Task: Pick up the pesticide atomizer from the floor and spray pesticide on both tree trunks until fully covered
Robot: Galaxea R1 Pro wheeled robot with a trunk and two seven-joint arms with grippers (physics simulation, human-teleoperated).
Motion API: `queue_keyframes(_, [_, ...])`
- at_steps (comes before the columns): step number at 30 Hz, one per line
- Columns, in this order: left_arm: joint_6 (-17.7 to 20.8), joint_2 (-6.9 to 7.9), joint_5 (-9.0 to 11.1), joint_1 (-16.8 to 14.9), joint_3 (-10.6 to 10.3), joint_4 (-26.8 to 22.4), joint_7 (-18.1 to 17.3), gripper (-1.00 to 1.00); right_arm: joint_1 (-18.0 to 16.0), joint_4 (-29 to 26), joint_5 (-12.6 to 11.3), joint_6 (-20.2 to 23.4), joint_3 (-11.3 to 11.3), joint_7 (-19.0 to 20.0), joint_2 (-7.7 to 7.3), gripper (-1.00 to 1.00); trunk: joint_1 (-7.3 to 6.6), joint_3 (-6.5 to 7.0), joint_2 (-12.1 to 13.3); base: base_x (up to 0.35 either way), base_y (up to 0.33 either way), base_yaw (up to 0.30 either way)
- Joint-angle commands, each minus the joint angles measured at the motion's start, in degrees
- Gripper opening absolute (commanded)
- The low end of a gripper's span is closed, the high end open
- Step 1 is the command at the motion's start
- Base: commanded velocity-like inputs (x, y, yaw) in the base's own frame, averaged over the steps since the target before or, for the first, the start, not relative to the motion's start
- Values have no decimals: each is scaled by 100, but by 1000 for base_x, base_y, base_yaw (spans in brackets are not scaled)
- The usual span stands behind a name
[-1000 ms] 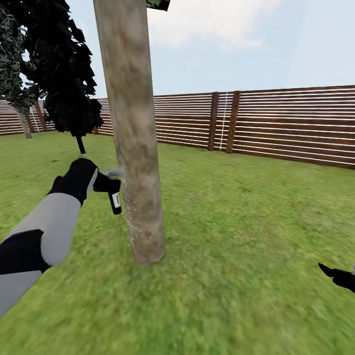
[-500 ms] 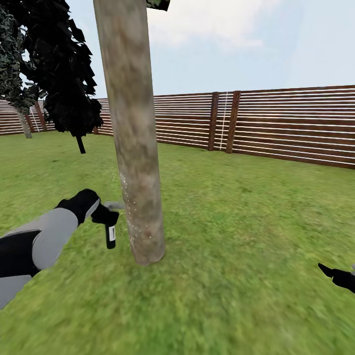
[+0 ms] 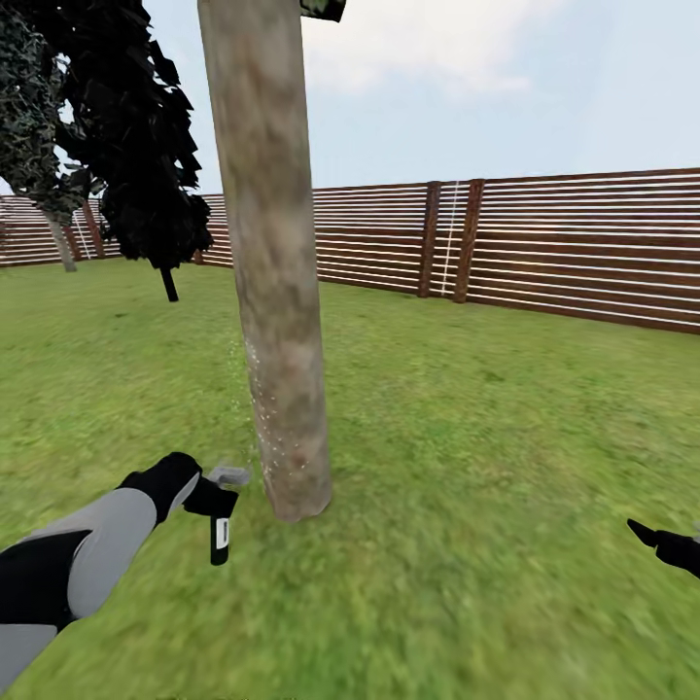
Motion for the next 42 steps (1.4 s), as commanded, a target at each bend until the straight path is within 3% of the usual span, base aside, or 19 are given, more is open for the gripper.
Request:
queue_keyframes(1, [-1, -1, 6, 19, 1, -2, 1, -100, 0, 0, -2, 2, 0, 0, 0, 100, 0, 0, 0, 0, -207, 247])
queue_keyframes(15, [-179, -2, 20, 33, 9, -7, 16, -100, 0, 0, -4, 2, -1, 0, 0, 100, 0, 0, 0, 0, -310, 161])
queue_keyframes(17, [-184, -2, 23, 35, 11, -14, 183, -100, 0, 0, -4, -1, -1, 0, 0, 100, 0, 0, 0, 0, -325, 234])
queue_keyframes(20, [-179, -111, 35, 35, 15, -14, 920, -100, 0, 0, -1, 0, -1, 0, 0, 100, 0, 0, 0, 48, -325, 149])
queue_keyframes(21, [-178, -130, 38, 32, 17, -14, 979, -100, 0, -1, -2, -1, -1, 0, 0, 100, 0, 0, 0, 73, -325, 24])
queue_keyframes(24, [-178, -141, 68, 31, 152, -18, 1005, -100, 0, -1, -1, -2, 1, 0, 0, 100, 0, 0, 0, 75, -325, 7])
queue_keyframes(27, [-178, -142, 308, 33, 325, -22, 1002, -100, 0, -1, -3, -1, -1, 0, 0, 100, 0, 0, 0, 76, -325, 141])
queue_keyframes(42, [-185, -182, 359, 61, 343, 7, 1019, -100, 0, 0, -1, 2, -1, 0, 0, 100, 0, 0, 0, 12, -295, 49])
